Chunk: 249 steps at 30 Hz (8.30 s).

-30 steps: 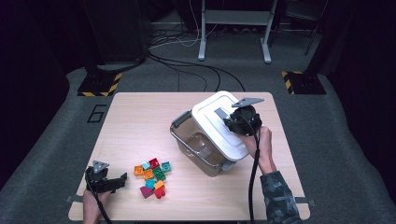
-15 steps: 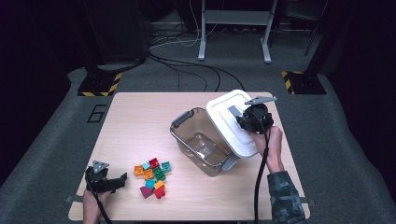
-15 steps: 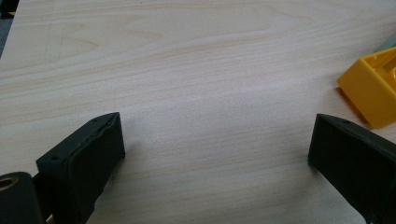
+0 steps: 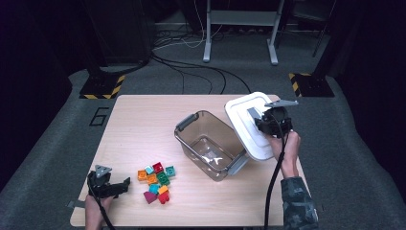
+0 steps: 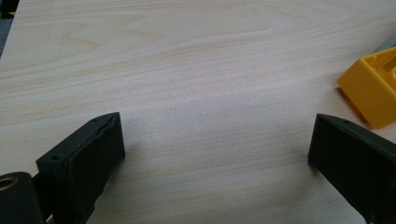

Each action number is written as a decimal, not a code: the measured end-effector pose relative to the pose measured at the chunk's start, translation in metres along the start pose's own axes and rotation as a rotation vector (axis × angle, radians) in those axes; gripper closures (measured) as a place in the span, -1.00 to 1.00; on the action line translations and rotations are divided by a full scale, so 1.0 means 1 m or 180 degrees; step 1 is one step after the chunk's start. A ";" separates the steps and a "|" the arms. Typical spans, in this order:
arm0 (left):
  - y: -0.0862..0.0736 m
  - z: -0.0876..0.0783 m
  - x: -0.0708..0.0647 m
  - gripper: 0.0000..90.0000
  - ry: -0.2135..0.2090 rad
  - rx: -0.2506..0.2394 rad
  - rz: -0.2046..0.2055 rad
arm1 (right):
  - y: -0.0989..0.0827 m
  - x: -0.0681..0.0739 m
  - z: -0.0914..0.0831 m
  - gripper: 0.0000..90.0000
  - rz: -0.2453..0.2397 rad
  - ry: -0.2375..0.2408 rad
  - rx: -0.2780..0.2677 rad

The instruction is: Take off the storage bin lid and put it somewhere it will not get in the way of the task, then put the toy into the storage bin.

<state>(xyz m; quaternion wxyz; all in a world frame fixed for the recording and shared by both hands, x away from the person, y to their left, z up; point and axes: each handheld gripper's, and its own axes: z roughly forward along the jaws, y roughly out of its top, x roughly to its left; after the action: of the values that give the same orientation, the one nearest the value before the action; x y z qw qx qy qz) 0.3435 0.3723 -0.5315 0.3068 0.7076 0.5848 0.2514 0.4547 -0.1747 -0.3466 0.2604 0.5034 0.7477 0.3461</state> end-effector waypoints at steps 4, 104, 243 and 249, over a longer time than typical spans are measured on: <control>0.000 0.000 0.000 -0.93 0.0000 0.0002 -0.0003 | -0.004 -0.009 0.001 0.48 0.0101 -0.0090 0.0003; 0.000 0.000 0.000 -0.93 0.0000 0.0003 -0.0004 | -0.123 -0.022 0.049 -1.00 0.0467 -0.0135 0.0151; 0.117 -0.034 -0.045 0.30 -0.0993 -0.0384 0.0806 | -0.232 0.021 0.002 -0.94 0.0415 -0.0256 0.0277; 0.127 -0.034 -0.050 0.30 -0.0998 -0.0378 0.0882 | -0.232 0.021 0.002 -0.94 0.0414 -0.0256 0.0277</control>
<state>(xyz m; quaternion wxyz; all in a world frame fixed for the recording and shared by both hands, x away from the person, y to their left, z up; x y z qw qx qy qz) 0.3955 0.3118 -0.4154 0.3976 0.7924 0.4112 0.2121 0.3156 -0.2133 -0.5293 0.2450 0.5752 0.7167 0.3091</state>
